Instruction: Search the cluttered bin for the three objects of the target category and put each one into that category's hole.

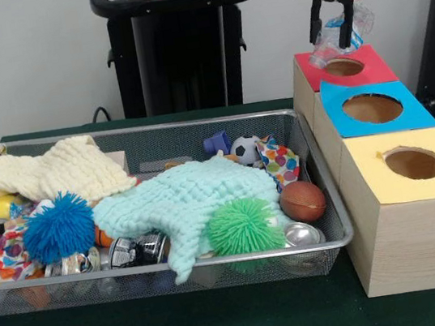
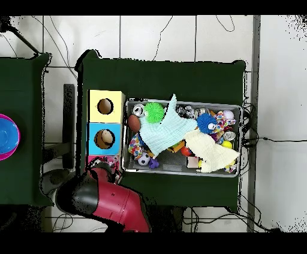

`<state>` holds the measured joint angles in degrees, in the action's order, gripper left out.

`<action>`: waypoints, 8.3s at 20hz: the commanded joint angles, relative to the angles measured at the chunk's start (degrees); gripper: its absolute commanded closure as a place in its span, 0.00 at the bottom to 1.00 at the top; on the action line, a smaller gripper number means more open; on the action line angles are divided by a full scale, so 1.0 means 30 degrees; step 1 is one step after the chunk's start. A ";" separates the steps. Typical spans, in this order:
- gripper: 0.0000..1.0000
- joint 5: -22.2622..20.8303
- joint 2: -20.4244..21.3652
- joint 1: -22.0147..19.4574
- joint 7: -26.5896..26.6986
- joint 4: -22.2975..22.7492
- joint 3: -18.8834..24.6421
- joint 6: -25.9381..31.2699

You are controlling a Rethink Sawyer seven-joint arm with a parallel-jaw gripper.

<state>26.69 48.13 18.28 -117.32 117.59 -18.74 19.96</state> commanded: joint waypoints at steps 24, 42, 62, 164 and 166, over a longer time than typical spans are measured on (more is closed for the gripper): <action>1.00 0.0393 -0.3630 -0.0035 -0.3909 -0.2832 0.1305 -0.2372; 1.00 0.0823 -0.3381 0.0892 -0.4127 -0.3167 0.0412 -0.0776; 1.00 -0.0776 -0.0198 0.0656 -0.2690 -0.2494 -0.1139 0.3391; 0.00 0.0438 -0.3134 -0.0459 -0.3083 -0.3317 0.1683 -0.0507; 0.00 0.0094 -0.2675 -0.1511 -0.2152 -0.2491 0.2534 -0.1199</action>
<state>27.27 37.87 19.65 -117.33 105.41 -18.49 14.60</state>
